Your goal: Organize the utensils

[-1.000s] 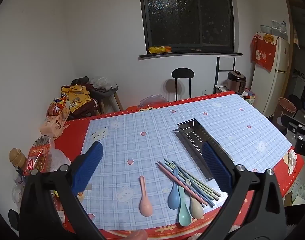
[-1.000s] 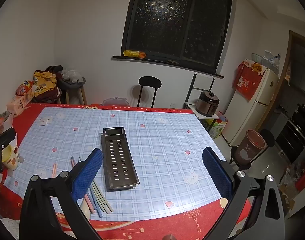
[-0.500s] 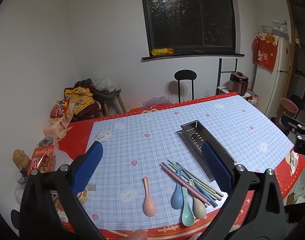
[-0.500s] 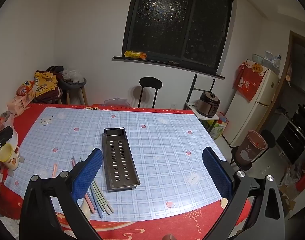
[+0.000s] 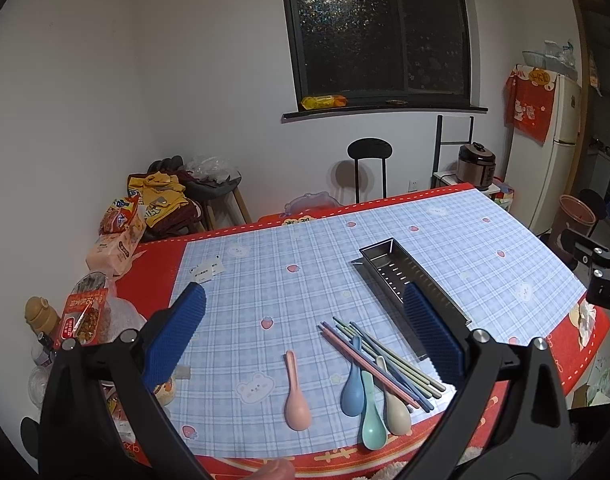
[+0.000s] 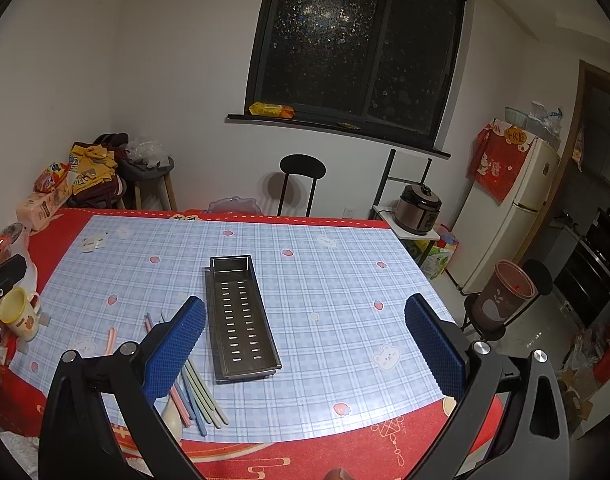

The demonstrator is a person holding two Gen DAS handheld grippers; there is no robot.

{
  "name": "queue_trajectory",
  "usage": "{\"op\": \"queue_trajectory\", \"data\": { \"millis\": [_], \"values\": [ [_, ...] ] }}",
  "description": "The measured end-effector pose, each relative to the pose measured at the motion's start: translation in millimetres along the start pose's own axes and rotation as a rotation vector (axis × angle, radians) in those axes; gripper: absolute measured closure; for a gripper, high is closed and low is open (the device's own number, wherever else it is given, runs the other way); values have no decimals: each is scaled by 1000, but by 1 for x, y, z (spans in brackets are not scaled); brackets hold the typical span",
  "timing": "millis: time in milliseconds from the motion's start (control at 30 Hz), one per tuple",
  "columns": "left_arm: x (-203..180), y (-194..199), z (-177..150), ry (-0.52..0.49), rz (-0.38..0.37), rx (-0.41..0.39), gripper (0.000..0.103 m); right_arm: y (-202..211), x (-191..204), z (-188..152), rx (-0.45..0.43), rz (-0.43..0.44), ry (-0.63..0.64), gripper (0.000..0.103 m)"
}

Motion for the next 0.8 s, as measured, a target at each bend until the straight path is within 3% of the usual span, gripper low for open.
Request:
{"op": "queue_trajectory", "data": {
  "millis": [800],
  "values": [
    [-4,2,-3,-5,-3,11,6,-1,0,-6,3,2,-11,5]
  ]
}}
Point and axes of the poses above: each gripper's, at about its wrist camera, not at the fingertips, and y roughly against the way its jaws point, x to its left, z to its top, the point moved 6 cm from there along -y, roughly the way its jaws point, and after that the axes turned 7 degrees about z, right-handed, at the moved point
